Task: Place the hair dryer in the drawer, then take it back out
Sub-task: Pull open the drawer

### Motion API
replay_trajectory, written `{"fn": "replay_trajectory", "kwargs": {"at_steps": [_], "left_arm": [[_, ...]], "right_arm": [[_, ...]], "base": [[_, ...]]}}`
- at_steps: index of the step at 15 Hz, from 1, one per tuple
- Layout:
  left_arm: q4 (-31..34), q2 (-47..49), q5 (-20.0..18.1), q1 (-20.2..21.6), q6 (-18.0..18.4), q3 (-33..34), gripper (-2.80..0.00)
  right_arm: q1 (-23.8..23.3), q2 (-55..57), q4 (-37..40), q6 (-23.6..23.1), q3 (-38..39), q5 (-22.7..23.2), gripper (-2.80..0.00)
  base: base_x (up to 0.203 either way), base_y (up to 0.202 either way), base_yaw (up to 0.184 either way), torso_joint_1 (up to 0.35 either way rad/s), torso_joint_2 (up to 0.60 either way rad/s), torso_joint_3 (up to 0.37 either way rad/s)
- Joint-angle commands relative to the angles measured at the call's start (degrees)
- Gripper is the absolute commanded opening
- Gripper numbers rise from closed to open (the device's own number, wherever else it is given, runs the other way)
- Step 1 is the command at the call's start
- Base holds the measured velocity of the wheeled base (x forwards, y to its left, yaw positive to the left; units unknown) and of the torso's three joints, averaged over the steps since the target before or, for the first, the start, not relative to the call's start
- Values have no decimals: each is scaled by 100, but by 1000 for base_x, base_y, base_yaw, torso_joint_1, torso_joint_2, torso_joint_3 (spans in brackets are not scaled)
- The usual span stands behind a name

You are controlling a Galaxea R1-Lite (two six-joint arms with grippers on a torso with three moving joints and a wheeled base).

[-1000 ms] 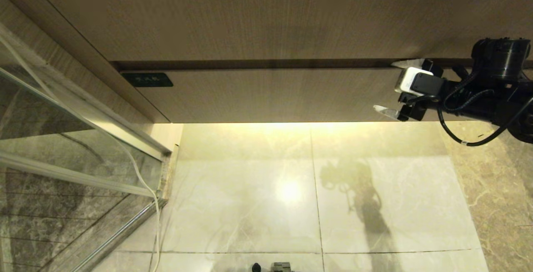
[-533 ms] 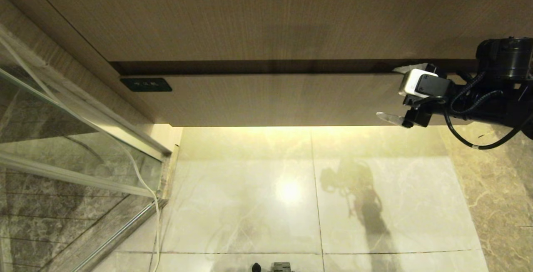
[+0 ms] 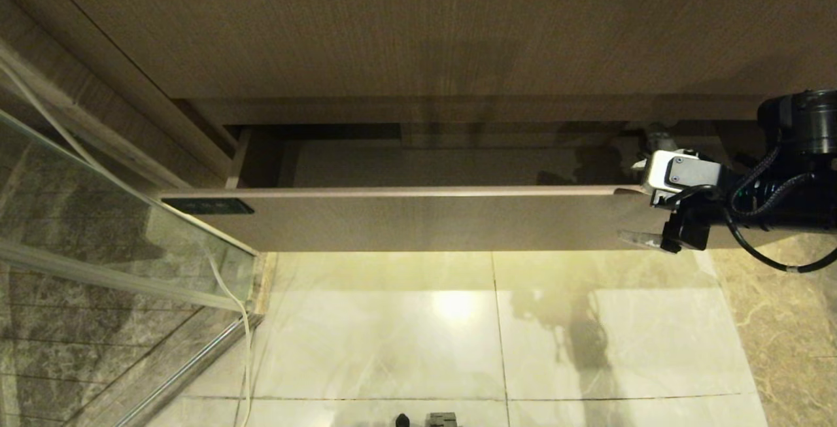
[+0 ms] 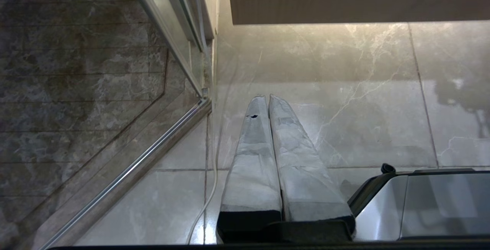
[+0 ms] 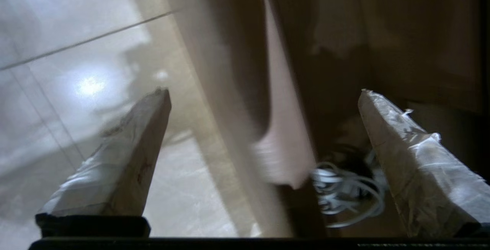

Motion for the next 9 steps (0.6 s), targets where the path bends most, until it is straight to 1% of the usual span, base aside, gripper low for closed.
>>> {"fn": "replay_trajectory", "kwargs": {"at_steps": [1, 4, 7, 9], "left_arm": [[-1, 0, 1, 0, -1, 0, -280], [-1, 0, 1, 0, -1, 0, -280], [-1, 0, 1, 0, -1, 0, -280], [-1, 0, 1, 0, -1, 0, -280]], "right_arm": [[6, -342, -56, -53, 156, -42, 0], [1, -877, 178, -45, 569, -447, 0], [-3, -1524, 388, -63, 1004, -594, 0], [-3, -2107, 661, -80, 1293, -851, 0]], "base": [[0, 0, 0, 0, 0, 0], [0, 0, 0, 0, 0, 0], [0, 0, 0, 0, 0, 0], [0, 0, 0, 0, 0, 0]]}}
